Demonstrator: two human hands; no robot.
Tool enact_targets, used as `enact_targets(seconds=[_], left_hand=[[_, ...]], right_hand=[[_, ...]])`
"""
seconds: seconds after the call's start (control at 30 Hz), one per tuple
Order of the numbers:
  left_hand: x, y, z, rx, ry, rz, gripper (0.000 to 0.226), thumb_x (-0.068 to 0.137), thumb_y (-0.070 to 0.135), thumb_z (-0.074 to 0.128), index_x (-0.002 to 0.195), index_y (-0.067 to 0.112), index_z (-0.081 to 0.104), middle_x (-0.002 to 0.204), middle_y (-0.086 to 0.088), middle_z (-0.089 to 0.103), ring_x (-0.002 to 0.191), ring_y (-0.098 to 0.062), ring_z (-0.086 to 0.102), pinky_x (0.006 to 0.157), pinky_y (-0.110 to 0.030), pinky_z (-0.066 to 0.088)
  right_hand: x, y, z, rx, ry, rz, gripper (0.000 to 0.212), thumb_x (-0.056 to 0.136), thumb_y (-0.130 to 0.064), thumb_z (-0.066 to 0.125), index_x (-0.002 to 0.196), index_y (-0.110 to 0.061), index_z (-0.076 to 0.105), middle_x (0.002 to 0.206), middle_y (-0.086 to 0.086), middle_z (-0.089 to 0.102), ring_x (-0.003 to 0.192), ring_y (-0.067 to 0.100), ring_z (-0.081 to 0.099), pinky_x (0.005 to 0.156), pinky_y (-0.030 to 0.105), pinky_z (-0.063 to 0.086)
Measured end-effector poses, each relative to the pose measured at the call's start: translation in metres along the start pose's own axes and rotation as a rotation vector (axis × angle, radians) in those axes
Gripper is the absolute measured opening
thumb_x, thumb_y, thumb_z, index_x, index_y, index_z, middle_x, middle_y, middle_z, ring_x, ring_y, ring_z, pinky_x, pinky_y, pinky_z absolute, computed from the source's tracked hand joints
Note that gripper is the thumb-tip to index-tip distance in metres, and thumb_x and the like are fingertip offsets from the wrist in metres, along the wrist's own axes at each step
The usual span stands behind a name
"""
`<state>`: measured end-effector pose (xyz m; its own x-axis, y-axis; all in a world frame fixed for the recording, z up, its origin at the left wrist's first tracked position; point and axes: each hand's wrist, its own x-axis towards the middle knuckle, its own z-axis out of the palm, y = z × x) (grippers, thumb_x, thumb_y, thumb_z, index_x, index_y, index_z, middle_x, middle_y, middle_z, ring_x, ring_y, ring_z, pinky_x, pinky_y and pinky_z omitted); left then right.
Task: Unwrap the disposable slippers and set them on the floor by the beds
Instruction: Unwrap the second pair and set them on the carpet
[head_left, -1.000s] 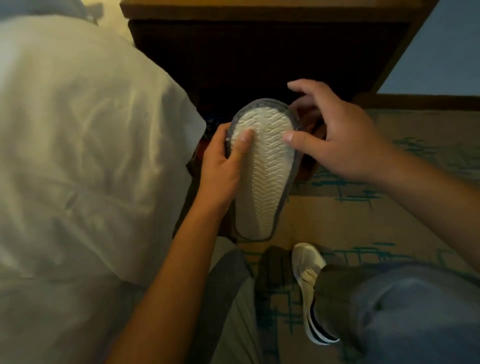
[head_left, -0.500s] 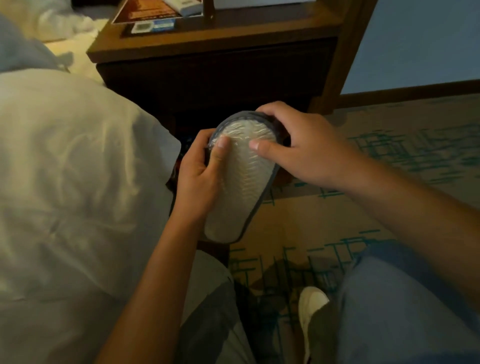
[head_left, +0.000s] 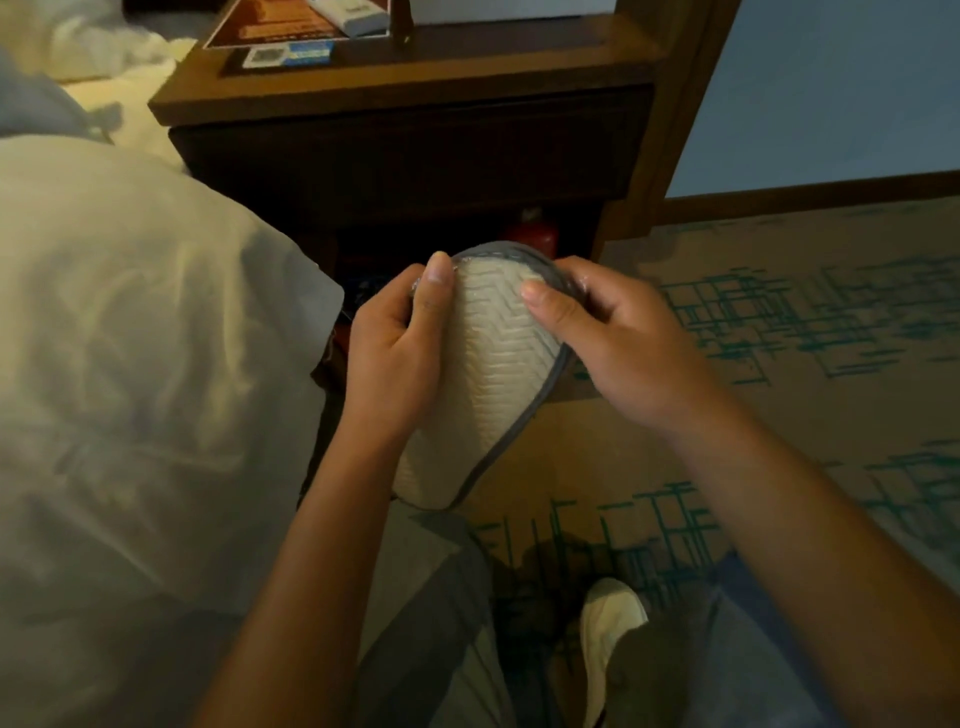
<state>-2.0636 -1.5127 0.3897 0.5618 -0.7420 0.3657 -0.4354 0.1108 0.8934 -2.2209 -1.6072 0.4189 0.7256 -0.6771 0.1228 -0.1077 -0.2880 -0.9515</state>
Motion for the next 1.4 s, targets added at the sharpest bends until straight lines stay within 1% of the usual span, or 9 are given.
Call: enact_targets(seconds=[0.1, 0.27, 0.33, 0.5, 0.63, 0.73, 0.9, 1.17, 1.4], left_hand=[[-0.009, -0.008, 0.010, -0.040, -0.059, -0.148, 0.045, 0.102, 0.049, 0.038, 0.070, 0.035, 0.066, 0.065, 0.013, 0.063, 0.061, -0.001, 0.057, 0.060, -0.015, 0.043], [-0.018, -0.024, 0.018, -0.119, -0.097, -0.374, 0.058, 0.103, 0.052, 0.041, 0.086, 0.006, 0.073, 0.079, -0.008, 0.073, 0.074, -0.024, 0.070, 0.070, -0.033, 0.054], [-0.019, -0.030, 0.019, -0.192, -0.076, -0.416, 0.054, 0.104, 0.046, 0.042, 0.099, 0.000, 0.071, 0.092, -0.017, 0.072, 0.083, -0.023, 0.071, 0.072, -0.026, 0.055], [-0.022, -0.037, 0.012, -0.151, -0.059, -0.266, 0.026, 0.107, 0.023, 0.044, 0.109, 0.011, 0.068, 0.099, 0.002, 0.070, 0.090, -0.002, 0.064, 0.078, -0.015, 0.049], [-0.032, -0.035, 0.014, -0.114, -0.040, -0.175, 0.021, 0.106, 0.018, 0.048, 0.111, 0.010, 0.067, 0.097, 0.009, 0.067, 0.089, 0.003, 0.063, 0.076, -0.013, 0.048], [-0.041, -0.034, 0.017, -0.098, 0.044, -0.135, 0.018, 0.105, 0.020, 0.050, 0.113, 0.015, 0.066, 0.099, 0.006, 0.069, 0.091, -0.004, 0.066, 0.076, -0.017, 0.051], [-0.045, -0.036, 0.017, -0.031, 0.059, -0.180, 0.031, 0.104, 0.030, 0.051, 0.129, 0.014, 0.058, 0.109, 0.015, 0.065, 0.103, 0.004, 0.062, 0.083, -0.011, 0.048], [-0.076, -0.037, 0.024, 0.437, -0.176, 0.136, 0.087, 0.081, 0.060, 0.072, 0.149, 0.016, 0.042, 0.158, -0.004, 0.034, 0.148, -0.021, 0.030, 0.117, -0.045, 0.033], [-0.071, -0.042, 0.032, 0.380, -0.279, 0.107, 0.088, 0.081, 0.035, 0.068, 0.156, 0.012, 0.027, 0.164, -0.011, 0.021, 0.152, -0.028, 0.022, 0.113, -0.052, 0.039]], right_hand=[[-0.012, 0.016, 0.003, -0.055, 0.025, 0.025, 0.024, 0.099, -0.037, 0.057, 0.120, -0.027, 0.063, 0.104, -0.010, 0.071, 0.095, 0.003, 0.068, 0.082, 0.032, 0.057], [-0.018, 0.021, 0.009, -0.167, 0.017, 0.031, 0.029, 0.099, -0.032, 0.057, 0.128, -0.032, 0.056, 0.101, -0.016, 0.068, 0.090, -0.001, 0.066, 0.070, 0.014, 0.051], [-0.018, 0.019, 0.010, -0.187, 0.018, 0.031, 0.028, 0.099, -0.031, 0.057, 0.126, -0.034, 0.057, 0.095, -0.019, 0.068, 0.085, 0.002, 0.066, 0.067, 0.016, 0.051], [-0.026, 0.020, 0.012, -0.151, -0.019, 0.050, 0.054, 0.098, -0.025, 0.058, 0.142, -0.050, 0.039, 0.092, -0.012, 0.069, 0.075, 0.018, 0.068, 0.067, 0.041, 0.056], [-0.026, 0.024, 0.007, -0.166, 0.005, 0.053, 0.067, 0.093, -0.019, 0.062, 0.143, -0.054, 0.037, 0.131, -0.018, 0.057, 0.113, -0.004, 0.059, 0.088, 0.027, 0.052], [-0.029, 0.025, 0.009, -0.092, -0.108, 0.087, 0.052, 0.095, -0.017, 0.060, 0.137, -0.045, 0.051, 0.128, -0.018, 0.061, 0.114, -0.002, 0.060, 0.089, 0.022, 0.053], [-0.027, 0.024, 0.014, -0.175, -0.054, 0.083, 0.032, 0.098, -0.019, 0.059, 0.126, -0.033, 0.063, 0.111, -0.013, 0.069, 0.097, 0.004, 0.068, 0.080, 0.029, 0.058], [-0.011, 0.028, 0.016, -0.165, 0.189, 0.230, 0.025, 0.092, -0.024, 0.062, 0.113, -0.036, 0.068, 0.101, -0.015, 0.070, 0.086, -0.002, 0.067, 0.067, 0.017, 0.054], [-0.007, 0.023, 0.021, 0.091, 0.198, 0.357, 0.020, 0.091, -0.023, 0.068, 0.111, -0.023, 0.067, 0.081, -0.004, 0.076, 0.071, 0.008, 0.074, 0.056, 0.024, 0.056]])
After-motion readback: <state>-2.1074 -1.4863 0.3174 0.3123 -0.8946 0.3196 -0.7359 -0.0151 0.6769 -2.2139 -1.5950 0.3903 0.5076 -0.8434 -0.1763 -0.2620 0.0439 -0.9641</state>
